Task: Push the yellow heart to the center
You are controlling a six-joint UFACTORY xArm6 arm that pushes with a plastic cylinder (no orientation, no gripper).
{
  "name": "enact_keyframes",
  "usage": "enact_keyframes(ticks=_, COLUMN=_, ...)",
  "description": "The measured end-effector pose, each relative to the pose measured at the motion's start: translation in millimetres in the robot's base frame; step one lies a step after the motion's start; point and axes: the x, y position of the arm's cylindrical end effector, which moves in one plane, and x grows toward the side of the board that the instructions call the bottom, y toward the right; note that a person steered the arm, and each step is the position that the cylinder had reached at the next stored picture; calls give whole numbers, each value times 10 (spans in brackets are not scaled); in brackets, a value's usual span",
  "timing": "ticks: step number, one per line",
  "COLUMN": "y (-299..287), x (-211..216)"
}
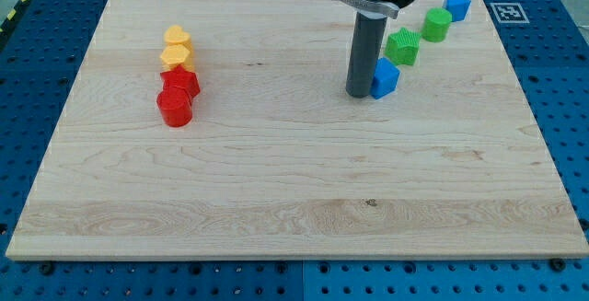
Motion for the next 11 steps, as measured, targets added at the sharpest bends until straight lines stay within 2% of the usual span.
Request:
enact_keyframes(ticks=1, y=-589, x=16)
enact_keyframes(ticks=2, y=-945, x=-369)
enact_keyframes(ticks=3, y=-1097, x=-976)
enact_keyframes(ticks=4, y=-1533, x=-1386)
enact_keyframes(ticks=6, y=-3437, x=-1515)
enact_keyframes(ticks=7, y=-3529, x=-1507)
enact_keyframes(ticks=8, y=-3376, x=-1431)
enact_keyframes(ticks=9, y=-3104, x=-1237)
enact_keyframes(ticks=11, y=-2375, x=-1192)
